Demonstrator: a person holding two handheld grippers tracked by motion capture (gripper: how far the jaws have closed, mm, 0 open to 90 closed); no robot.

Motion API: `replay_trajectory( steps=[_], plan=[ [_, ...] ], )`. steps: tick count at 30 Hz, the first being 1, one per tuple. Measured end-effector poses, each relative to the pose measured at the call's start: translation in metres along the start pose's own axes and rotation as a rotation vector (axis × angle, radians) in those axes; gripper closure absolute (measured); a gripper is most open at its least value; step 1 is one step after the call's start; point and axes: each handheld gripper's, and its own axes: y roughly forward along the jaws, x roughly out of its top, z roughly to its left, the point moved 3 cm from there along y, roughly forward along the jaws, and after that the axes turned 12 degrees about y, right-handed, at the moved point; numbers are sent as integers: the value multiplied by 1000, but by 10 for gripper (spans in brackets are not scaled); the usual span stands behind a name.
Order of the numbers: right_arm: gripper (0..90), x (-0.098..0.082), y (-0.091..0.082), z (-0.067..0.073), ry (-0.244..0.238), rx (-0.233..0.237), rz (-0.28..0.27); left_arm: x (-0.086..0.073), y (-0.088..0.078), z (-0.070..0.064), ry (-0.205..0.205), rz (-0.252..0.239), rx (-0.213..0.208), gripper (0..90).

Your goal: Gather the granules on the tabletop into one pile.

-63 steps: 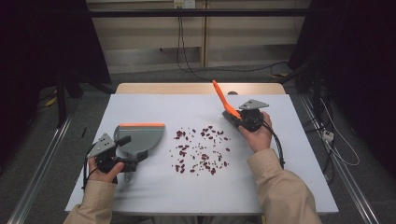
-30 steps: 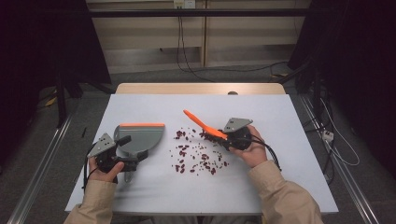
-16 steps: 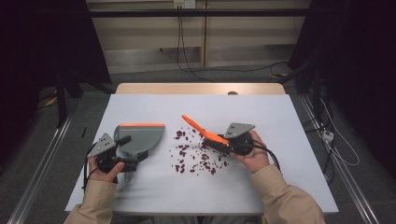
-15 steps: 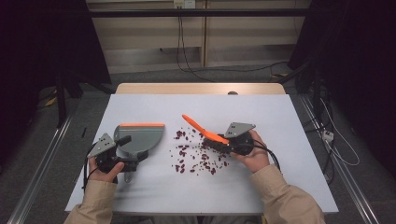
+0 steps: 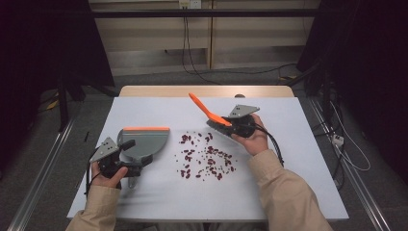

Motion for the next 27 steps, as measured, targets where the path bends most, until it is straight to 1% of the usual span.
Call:
replay_trajectory(
  steps=[3,5,6,8,11,13,14,16,18,21,25,27],
  plan=[
    [713,1,15,-2,6,7,2,0,1,0,0,1,0,47],
    [712,3,22,-1,-25,-4,14,0,1,0,2,3,1,47],
    [713,4,26,0,-37,-1,12,-1,1,-1,0,4,1,47],
    [712,7,32,1,-40,-1,-3,-1,2,-1,1,6,-3,47],
    [712,10,40,4,-70,2,17,-1,2,0,4,9,-4,48],
    [713,7,44,10,-77,29,36,-1,1,0,1,6,-2,48],
    [713,6,44,15,-87,47,39,-1,1,0,2,7,-2,48],
    [713,5,42,20,-123,43,57,-2,1,0,1,9,-1,48],
    [713,3,39,24,-141,65,67,-2,1,0,1,10,-2,48],
    [712,1,34,26,-138,93,71,-1,1,-1,2,8,-1,49],
    [712,-3,26,31,-160,122,80,-2,1,-1,3,11,-1,49],
    [712,-5,22,35,-166,147,83,-2,1,-1,-2,10,0,49]
  ],
)
